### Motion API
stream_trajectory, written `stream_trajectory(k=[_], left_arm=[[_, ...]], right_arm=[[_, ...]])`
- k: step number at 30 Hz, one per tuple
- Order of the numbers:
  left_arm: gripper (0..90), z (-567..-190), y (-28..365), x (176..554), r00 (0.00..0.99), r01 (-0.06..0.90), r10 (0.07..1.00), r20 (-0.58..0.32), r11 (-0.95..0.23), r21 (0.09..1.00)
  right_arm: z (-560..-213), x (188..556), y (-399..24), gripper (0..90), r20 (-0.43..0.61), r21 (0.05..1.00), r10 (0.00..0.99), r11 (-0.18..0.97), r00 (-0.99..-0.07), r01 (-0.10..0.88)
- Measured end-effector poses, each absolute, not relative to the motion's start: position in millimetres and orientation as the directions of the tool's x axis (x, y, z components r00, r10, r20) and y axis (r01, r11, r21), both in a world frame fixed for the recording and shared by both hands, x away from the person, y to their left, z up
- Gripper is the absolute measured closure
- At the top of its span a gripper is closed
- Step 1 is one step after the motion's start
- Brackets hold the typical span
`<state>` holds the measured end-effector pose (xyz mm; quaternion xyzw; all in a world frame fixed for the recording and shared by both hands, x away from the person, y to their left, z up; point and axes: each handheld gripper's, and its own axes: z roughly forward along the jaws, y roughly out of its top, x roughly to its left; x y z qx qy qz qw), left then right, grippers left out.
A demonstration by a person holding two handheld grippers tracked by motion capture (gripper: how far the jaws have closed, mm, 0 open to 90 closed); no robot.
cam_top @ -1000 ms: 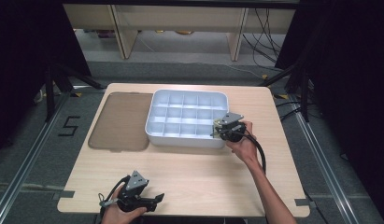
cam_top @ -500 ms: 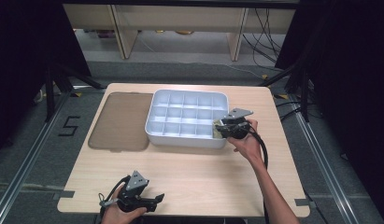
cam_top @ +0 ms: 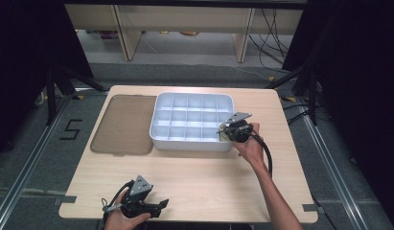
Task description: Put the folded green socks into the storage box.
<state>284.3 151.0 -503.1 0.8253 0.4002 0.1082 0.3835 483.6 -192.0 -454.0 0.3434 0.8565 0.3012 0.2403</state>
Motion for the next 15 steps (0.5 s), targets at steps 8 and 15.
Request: stream_trajectory(k=[8, 15], left_arm=[[22.0, -503.7, 148.4, 282.8, 0.638, 0.586, 0.757, -0.144, -0.355, 0.729], [22.1, -503.5, 149.0, 283.4, 0.638, 0.585, 0.756, -0.142, -0.356, 0.729]], right_arm=[[-462.9, 484.2, -186.2, 85.8, -0.189, 0.638, 0.728, 0.601, -0.659, 0.481], [-461.1, 484.6, -190.2, 85.1, -0.161, 0.661, 0.736, 0.575, -0.657, 0.482]])
